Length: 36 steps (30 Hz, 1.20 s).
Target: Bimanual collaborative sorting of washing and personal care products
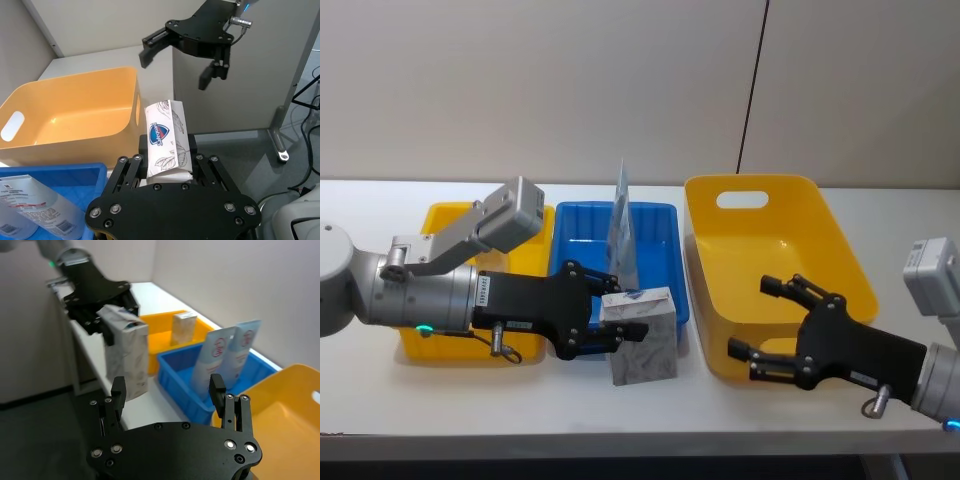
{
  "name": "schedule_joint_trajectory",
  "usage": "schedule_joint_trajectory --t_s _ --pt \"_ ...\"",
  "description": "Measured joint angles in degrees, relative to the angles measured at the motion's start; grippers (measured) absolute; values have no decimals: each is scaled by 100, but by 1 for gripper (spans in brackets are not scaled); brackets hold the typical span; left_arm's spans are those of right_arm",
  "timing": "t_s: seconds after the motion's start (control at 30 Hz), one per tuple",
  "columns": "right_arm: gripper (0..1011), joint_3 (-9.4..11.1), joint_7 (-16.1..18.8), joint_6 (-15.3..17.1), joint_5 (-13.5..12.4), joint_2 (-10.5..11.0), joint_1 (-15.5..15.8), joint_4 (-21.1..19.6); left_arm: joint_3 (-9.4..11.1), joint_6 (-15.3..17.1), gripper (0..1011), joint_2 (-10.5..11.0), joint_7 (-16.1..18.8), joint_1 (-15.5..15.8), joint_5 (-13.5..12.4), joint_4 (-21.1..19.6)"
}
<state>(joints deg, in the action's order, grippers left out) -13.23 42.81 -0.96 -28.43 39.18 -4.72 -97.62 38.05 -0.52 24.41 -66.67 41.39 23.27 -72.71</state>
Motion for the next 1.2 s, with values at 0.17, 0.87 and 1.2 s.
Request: schedule_joint_trajectory --t_s 0.17,0.87,1.2 --pt "1002 -173 426 -69 -12 99 -260 212 0 0 365 0 0 0 0 0" --pt "1002 -850 1117 -100 200 -160 -1342 1102 0 0 365 0 0 0 1 0" --pt "1002 -1089 1194 -45 278 -326 -1658 1336 0 0 365 0 0 0 0 0"
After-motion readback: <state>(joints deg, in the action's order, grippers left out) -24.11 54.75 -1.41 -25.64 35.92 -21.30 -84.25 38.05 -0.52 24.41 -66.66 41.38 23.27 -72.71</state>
